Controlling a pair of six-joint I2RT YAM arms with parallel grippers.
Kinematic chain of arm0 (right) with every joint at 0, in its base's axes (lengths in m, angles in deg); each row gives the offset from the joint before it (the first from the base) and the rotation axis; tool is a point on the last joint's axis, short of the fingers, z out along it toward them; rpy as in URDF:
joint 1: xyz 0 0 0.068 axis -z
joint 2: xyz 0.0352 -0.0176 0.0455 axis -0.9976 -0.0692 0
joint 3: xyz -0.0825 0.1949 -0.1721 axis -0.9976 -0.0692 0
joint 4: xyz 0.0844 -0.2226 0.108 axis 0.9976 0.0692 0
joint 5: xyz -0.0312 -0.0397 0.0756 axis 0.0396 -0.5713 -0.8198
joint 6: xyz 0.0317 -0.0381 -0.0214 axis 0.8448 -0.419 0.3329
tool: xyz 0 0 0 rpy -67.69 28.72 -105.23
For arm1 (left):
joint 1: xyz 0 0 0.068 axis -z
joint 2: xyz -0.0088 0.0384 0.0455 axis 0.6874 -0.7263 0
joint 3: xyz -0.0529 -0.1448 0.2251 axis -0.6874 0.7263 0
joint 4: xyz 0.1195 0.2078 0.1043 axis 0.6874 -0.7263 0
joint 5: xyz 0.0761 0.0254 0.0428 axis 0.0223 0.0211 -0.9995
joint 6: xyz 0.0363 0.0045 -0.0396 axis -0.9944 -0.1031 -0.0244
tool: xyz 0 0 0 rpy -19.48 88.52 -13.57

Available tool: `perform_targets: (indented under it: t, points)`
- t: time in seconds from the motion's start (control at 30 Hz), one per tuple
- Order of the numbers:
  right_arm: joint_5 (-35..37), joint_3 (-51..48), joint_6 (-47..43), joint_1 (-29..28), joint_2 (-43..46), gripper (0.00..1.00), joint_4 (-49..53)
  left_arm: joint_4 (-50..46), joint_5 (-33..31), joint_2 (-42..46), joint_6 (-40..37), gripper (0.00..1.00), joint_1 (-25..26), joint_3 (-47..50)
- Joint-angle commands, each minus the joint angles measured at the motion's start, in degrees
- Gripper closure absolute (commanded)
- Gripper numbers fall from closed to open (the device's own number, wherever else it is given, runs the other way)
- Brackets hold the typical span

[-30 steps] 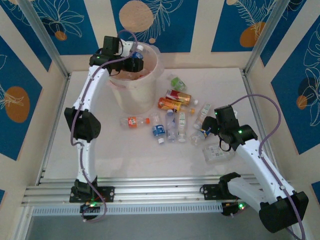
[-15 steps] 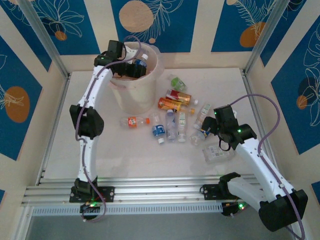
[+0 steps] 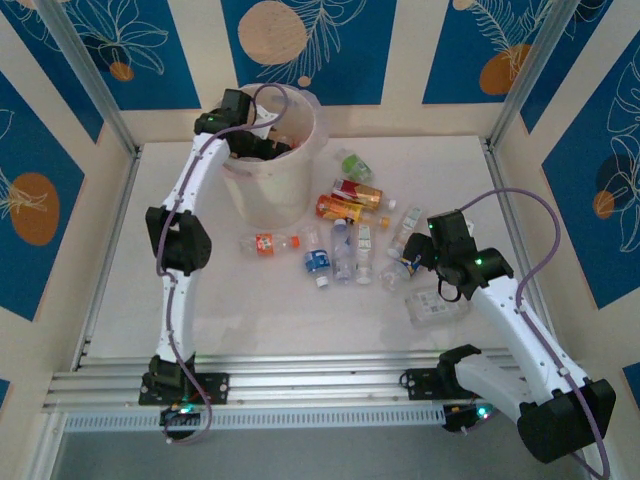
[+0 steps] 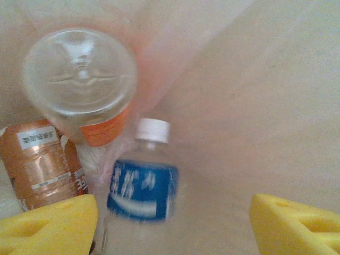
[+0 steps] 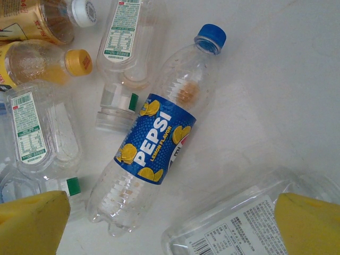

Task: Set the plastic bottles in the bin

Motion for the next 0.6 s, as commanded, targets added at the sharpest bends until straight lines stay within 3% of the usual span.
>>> perform_targets:
  t: [0.0,0.1,0.3,0.57]
  points:
    - [-0.14,1.55,1.44,-0.52,-0.39,0.01,0.46,-1.72,-1.15,-3.11,-2.47,0.25,-0.31,-0.98]
    - [0.04,1.92,1.32,-0.50,-0.29,0.01,0.72,-2.16,-2.60,-4.10,-3.04,0.25,-0.32,-0.98]
    - [0.19,2.16,1.18,-0.60,-0.33,0.01,0.75,-2.29,-2.96,-4.27,-3.07,0.12,-0.24,-1.11]
    - [0.21,1.94,1.15,-0.68,-0.73,0.01,0.72,-0.68,-2.88,-0.46,-0.68,0.05,-0.25,-4.39]
